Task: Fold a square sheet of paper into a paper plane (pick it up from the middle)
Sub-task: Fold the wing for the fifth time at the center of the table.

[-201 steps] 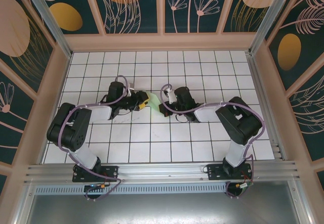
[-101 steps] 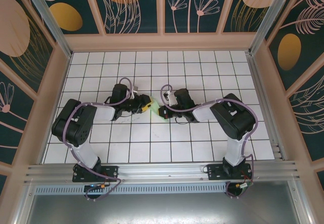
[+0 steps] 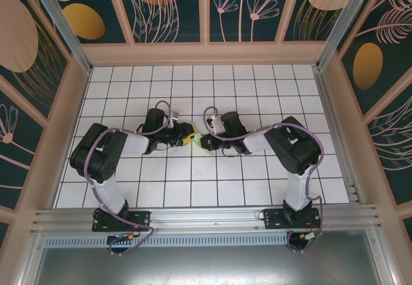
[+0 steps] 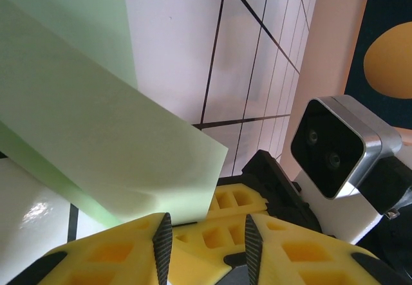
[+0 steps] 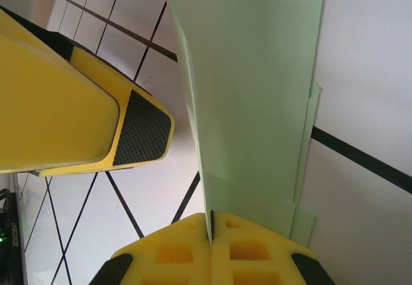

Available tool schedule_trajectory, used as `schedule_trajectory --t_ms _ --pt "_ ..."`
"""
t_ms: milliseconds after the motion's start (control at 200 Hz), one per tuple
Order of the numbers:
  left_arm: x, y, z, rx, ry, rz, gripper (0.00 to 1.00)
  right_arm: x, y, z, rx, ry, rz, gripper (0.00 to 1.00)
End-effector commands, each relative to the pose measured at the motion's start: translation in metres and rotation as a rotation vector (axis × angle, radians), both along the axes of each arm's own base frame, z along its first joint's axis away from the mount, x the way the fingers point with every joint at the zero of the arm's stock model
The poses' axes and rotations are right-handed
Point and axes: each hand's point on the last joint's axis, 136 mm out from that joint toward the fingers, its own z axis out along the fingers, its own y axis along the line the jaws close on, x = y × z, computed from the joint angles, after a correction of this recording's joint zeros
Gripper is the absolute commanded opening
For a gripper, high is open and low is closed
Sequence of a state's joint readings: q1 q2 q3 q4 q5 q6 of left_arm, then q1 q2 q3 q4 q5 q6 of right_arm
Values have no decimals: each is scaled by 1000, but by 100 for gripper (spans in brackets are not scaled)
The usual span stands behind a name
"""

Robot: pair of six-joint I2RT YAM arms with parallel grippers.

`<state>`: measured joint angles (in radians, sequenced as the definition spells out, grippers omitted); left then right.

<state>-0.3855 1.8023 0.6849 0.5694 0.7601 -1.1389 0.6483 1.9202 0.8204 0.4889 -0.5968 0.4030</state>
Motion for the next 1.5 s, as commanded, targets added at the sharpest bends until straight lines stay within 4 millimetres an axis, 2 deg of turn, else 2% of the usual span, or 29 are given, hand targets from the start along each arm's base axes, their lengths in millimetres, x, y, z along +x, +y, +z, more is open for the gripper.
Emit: schedule_trajectory --t_ms 0,255,636,1096,1401,1491 --pt "-1 -5 0 -20 -2 -20 37 2 3 -2 4 25 13 0" --pt "-2 -5 -10 -11 17 -21 36 2 1 -10 -25 44 12 0" --pt "0 -8 -12 -12 14 -24 35 0 1 -18 -46 68 16 0" --pt "8 -7 -23 29 27 1 31 -1 1 -20 -59 79 18 0" --pt "5 -4 -41 73 64 0 29 0 5 -9 -48 105 26 0" --pt "5 -3 -43 79 69 -1 29 0 5 -4 -46 111 25 4"
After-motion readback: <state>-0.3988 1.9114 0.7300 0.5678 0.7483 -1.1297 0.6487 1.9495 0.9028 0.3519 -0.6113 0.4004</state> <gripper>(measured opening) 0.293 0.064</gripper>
